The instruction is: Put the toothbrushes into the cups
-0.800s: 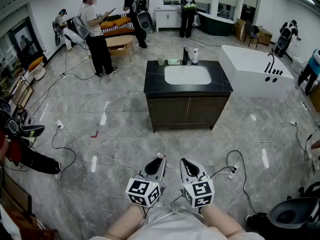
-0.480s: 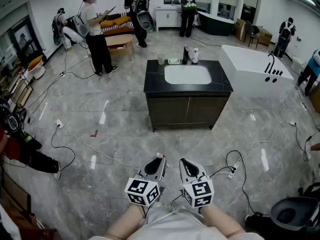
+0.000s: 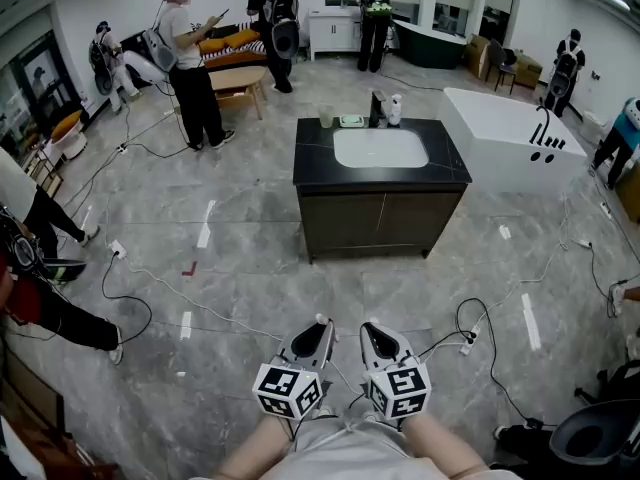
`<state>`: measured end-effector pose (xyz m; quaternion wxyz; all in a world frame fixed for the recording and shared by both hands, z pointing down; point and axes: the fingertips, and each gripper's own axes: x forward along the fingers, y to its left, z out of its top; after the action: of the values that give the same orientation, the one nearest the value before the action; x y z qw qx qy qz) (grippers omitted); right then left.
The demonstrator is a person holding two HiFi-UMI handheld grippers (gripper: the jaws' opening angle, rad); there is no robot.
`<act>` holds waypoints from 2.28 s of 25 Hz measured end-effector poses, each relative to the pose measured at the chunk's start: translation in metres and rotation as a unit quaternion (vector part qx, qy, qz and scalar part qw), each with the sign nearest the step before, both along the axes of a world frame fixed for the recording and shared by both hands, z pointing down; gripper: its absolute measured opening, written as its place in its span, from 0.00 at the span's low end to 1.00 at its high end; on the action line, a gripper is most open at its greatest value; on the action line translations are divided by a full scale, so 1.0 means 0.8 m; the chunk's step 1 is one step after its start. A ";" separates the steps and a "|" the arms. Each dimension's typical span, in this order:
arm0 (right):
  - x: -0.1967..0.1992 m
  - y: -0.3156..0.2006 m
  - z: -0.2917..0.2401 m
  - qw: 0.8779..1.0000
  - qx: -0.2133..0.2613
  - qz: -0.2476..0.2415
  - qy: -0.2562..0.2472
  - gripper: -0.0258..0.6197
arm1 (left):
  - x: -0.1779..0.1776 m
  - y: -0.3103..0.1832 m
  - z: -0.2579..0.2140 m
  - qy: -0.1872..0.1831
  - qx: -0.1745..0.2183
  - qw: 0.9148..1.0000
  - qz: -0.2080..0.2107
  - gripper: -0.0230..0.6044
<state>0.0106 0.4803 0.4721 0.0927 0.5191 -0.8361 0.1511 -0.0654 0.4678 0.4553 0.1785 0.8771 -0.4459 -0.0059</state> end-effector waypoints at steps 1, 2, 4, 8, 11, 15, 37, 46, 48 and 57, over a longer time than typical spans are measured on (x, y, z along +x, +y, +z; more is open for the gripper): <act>-0.007 -0.001 0.002 1.000 -0.004 0.005 -0.005 0.08 | -0.009 -0.001 0.002 0.003 -0.003 1.000 0.000 0.09; -0.014 -0.003 0.004 1.000 -0.008 0.009 -0.011 0.08 | -0.017 -0.003 0.003 0.005 -0.006 1.000 0.000 0.09; -0.031 -0.005 0.007 1.000 -0.014 0.014 -0.018 0.08 | -0.034 -0.006 0.005 0.004 -0.006 1.000 0.003 0.09; -0.054 -0.013 0.015 1.000 -0.017 0.013 -0.014 0.08 | -0.058 -0.019 0.010 -0.003 -0.004 1.000 0.005 0.09; -0.062 -0.024 0.018 1.000 -0.021 0.010 -0.011 0.08 | -0.070 -0.030 0.013 0.003 -0.009 1.000 0.001 0.09; -0.060 -0.060 0.021 1.000 -0.019 0.010 -0.010 0.08 | -0.075 -0.063 0.016 0.002 -0.008 1.000 -0.003 0.09; 0.078 -0.485 0.016 0.999 0.003 -0.047 0.008 0.08 | 0.054 -0.466 0.006 -0.003 -0.002 0.999 -0.053 0.09; 0.088 -0.587 0.020 0.998 -0.005 -0.055 -0.002 0.08 | 0.066 -0.576 0.009 -0.015 -0.006 0.998 -0.053 0.09; 0.088 -0.612 0.022 0.999 -0.007 -0.054 -0.006 0.08 | 0.068 -0.605 0.010 -0.015 -0.004 0.999 -0.050 0.09; 0.085 -0.769 0.030 1.000 -0.015 -0.023 0.000 0.08 | 0.058 -0.774 0.018 -0.007 -0.009 1.000 -0.029 0.09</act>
<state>0.0786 -0.1353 0.4958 0.1039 0.4983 -0.8456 0.1609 -0.0187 -0.1514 0.4700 0.1829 0.8624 -0.4721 -0.0013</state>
